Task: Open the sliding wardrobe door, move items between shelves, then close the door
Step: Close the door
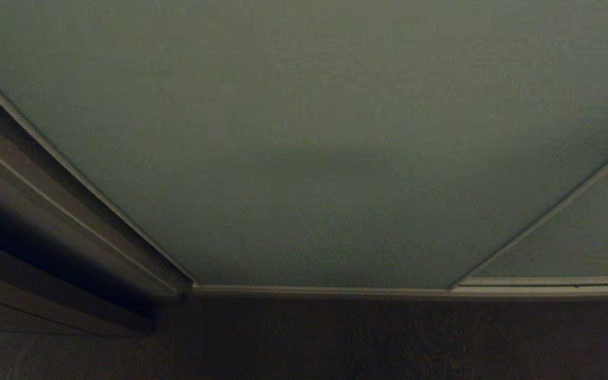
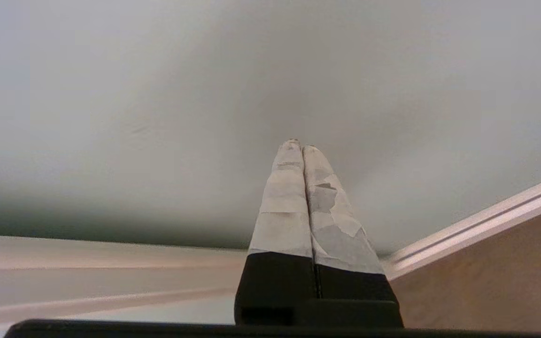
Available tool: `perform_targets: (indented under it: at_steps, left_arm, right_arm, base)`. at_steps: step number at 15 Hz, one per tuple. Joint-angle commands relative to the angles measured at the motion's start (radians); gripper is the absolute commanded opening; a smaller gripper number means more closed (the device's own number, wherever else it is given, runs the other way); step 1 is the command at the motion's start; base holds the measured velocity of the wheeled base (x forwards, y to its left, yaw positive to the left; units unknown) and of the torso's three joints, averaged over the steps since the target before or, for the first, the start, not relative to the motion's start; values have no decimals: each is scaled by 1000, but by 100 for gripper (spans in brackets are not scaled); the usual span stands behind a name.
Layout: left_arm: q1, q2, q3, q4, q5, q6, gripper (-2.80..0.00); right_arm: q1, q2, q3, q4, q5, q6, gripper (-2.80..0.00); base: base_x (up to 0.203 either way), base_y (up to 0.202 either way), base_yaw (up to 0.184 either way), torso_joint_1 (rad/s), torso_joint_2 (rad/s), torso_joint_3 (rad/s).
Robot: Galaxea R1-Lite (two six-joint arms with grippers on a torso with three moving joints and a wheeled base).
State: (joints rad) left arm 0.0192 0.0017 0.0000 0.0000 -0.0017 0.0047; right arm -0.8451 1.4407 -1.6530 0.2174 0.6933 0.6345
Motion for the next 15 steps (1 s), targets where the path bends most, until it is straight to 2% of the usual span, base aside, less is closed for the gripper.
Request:
perform_targets:
  at_steps: [1,4,6,9,12,15]
  left_arm:
    - [1,1,0,0,0,0,-280]
    - [-1,1,0,0,0,0,-280]
    - [1,1,0,0,0,0,-280]
    - [1,1,0,0,0,0,-280]
    - [0,1,0,0,0,0,-280]
    - [1,1,0,0,0,0,-280]
  right_arm:
    - [7,-83,30,-2,-24,-25,-280]
    - [13,-213,109,-5,-77,-103,-280]
    - [60,-315,175,-24,-152,-134,-280]
    - [243,-468,309,-43,-322,-230,-280]
    - [504,-682,507,-44,-439,-384,-280]
    - [659,-970,753,-35,-497,-511,-280]
  base:
    - [0,0,0,0,0,0]
    - [0,0,0,0,0,0]
    - [0,0,0,0,0,0]
    - [0,0,0,0,0,0]
    - [0,0,0,0,0,0]
    - [0,0,0,0,0,0]
